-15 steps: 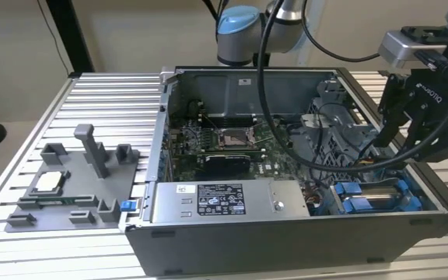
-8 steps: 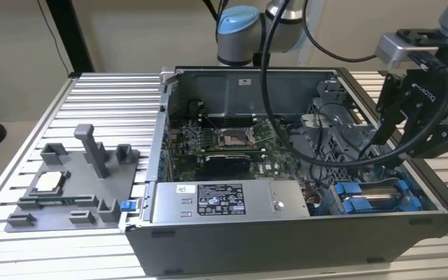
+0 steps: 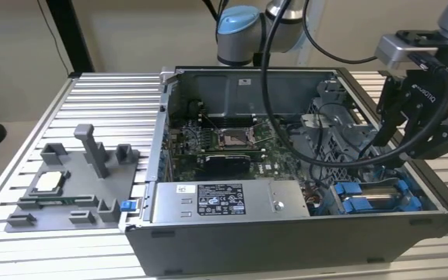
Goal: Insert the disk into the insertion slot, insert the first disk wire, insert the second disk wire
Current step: 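Insert the first disk wire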
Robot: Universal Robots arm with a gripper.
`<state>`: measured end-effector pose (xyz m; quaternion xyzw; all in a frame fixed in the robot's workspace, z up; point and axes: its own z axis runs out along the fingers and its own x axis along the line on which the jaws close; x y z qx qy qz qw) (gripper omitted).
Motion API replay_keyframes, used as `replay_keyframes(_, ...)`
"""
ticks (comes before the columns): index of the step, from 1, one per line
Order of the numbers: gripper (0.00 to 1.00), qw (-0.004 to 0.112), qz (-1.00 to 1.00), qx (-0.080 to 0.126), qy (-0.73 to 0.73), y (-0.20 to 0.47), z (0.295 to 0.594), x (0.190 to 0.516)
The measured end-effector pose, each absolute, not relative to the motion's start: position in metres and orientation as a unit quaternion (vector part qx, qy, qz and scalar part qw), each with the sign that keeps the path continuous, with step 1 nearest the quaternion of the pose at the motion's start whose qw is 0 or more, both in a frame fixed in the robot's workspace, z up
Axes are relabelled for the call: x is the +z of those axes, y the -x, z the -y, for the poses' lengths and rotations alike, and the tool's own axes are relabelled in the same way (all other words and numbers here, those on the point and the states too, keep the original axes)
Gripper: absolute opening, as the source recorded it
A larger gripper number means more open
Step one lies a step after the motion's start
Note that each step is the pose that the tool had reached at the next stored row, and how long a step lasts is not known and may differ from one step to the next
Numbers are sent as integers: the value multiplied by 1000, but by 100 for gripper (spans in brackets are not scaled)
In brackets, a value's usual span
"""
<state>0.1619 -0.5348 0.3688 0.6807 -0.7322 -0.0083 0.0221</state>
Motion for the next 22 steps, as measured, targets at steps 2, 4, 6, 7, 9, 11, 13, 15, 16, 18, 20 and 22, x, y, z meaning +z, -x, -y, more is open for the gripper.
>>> replay_keyframes(2, 100, 22, 734, -8, -679, -161, 535, 369)
replay_keyframes(4, 100, 22, 734, -8, -678, -161, 535, 369)
replay_keyframes(6, 100, 23, 735, -8, -678, -160, 535, 369)
replay_keyframes(7, 100, 23, 735, -8, -677, -160, 535, 369)
replay_keyframes(9, 100, 23, 736, -8, -677, -160, 535, 369)
replay_keyframes(11, 100, 23, 737, -7, -676, -160, 535, 368)
replay_keyframes(13, 100, 25, 738, -6, -675, -159, 535, 368)
replay_keyframes(15, 100, 26, 738, -4, -674, -159, 535, 368)
replay_keyframes(16, 100, 27, 738, -3, -674, -159, 535, 368)
replay_keyframes(18, 100, 29, 738, -1, -674, -159, 535, 368)
replay_keyframes(20, 100, 29, 738, -1, -674, -159, 535, 367)
replay_keyframes(22, 100, 29, 738, -1, -674, -159, 534, 367)
